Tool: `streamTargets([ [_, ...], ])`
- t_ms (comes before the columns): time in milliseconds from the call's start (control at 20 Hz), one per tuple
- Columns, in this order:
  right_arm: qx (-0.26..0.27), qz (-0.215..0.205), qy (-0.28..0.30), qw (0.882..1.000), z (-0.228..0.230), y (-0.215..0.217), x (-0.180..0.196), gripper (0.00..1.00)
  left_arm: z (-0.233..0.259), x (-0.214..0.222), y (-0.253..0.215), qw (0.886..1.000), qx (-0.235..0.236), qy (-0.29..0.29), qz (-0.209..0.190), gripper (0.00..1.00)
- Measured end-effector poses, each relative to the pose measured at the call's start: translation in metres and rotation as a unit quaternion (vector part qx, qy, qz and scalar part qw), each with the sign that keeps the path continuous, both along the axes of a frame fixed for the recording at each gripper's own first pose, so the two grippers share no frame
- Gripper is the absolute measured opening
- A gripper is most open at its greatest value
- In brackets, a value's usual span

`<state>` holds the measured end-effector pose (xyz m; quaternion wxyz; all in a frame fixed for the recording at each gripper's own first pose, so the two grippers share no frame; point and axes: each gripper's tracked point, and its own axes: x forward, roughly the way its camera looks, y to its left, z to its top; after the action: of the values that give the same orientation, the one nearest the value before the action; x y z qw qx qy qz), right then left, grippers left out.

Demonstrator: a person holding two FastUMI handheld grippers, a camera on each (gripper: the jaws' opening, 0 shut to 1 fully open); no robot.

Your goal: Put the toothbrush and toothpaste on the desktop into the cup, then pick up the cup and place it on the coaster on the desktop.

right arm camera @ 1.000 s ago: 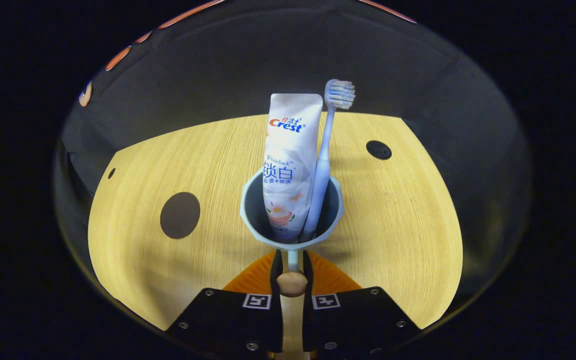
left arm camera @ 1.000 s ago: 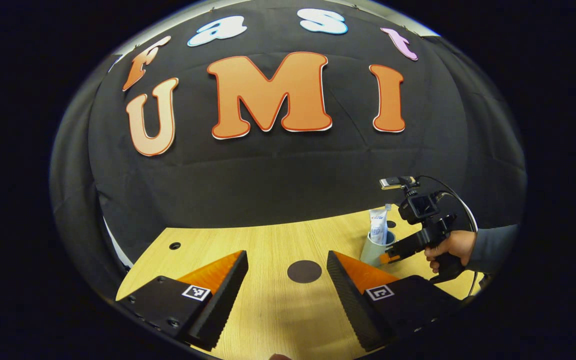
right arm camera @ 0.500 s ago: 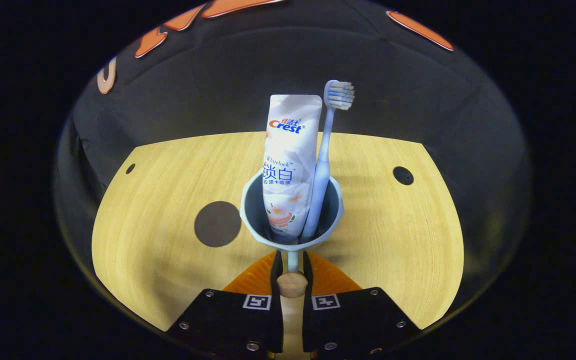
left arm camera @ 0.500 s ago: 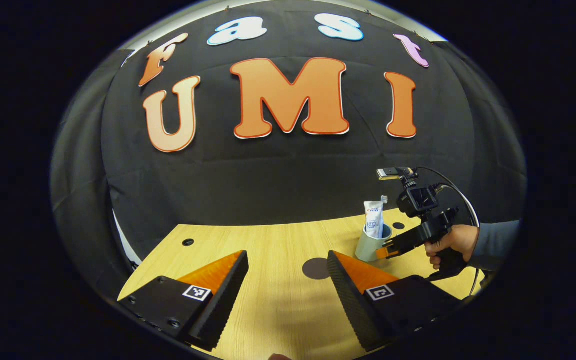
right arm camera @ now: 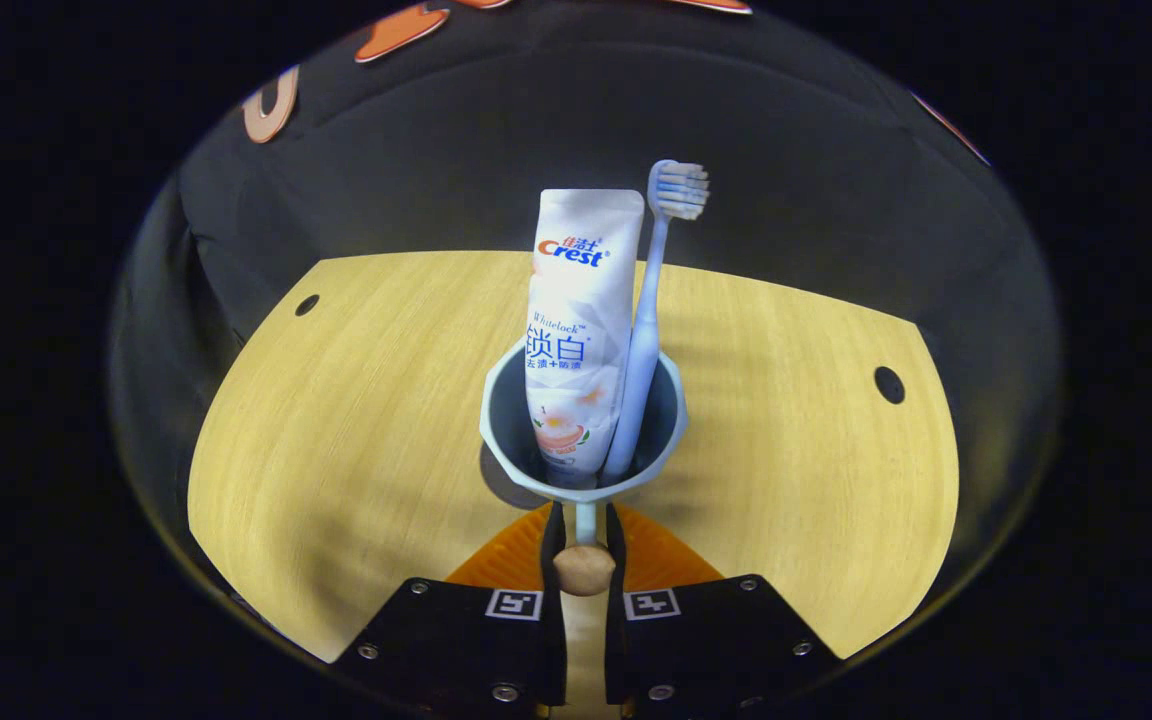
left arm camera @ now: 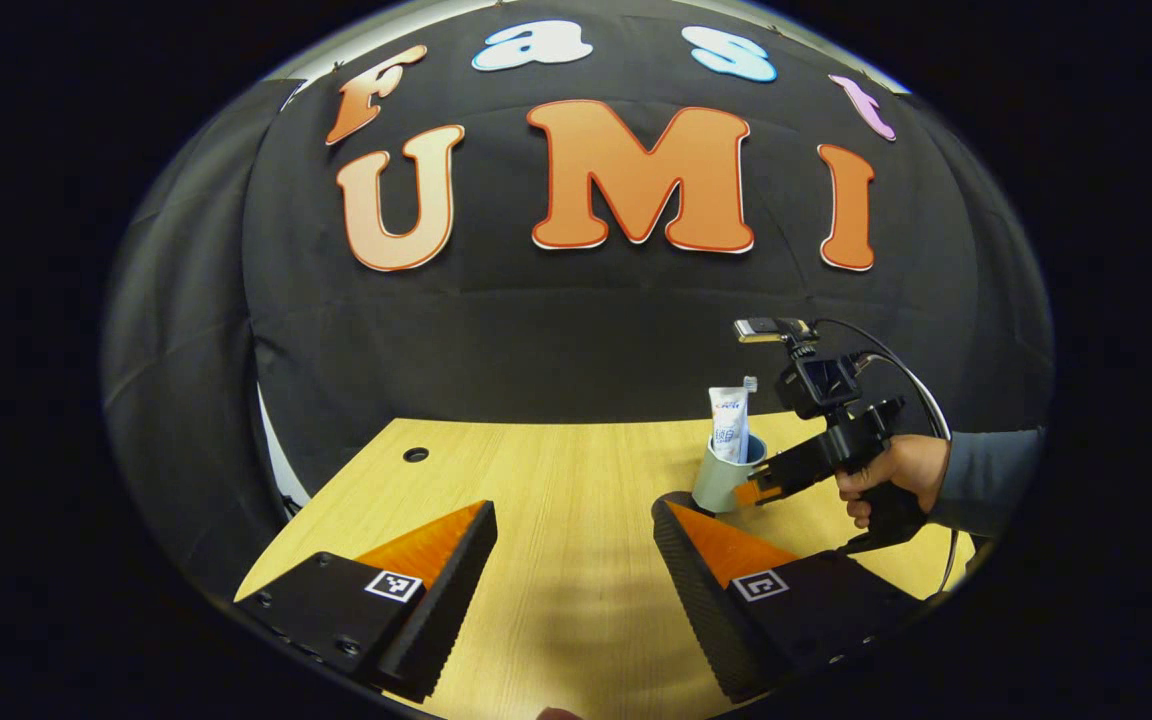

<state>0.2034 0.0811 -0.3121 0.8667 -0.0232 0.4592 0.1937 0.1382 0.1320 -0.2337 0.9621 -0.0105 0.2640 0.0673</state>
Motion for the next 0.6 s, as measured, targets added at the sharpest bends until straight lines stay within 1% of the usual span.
streamTargets([
  [150,-0.009,0.012,0.006,1.0,0.003,-0.004,0.001,0.15,-0.005,-0.003,0.017,1.0,-0.001,0.007,0.009,0.96],
  [300,-0.013,0.011,0.025,1.0,0.009,-0.005,0.0,0.15,-0.013,-0.006,0.031,1.0,-0.005,0.018,0.014,0.96],
  [450,-0.019,0.013,0.016,1.0,0.009,-0.006,0.003,0.16,-0.019,-0.008,0.04,0.999,-0.009,0.028,0.014,0.97],
  [550,-0.016,-0.001,0.021,1.0,0.007,-0.005,-0.001,0.16,-0.022,-0.006,0.042,0.999,-0.01,0.03,0.009,0.97],
  [600,-0.013,-0.009,0.024,1.0,0.007,-0.005,-0.002,0.17,-0.023,-0.006,0.044,0.999,-0.011,0.03,0.006,0.97],
])
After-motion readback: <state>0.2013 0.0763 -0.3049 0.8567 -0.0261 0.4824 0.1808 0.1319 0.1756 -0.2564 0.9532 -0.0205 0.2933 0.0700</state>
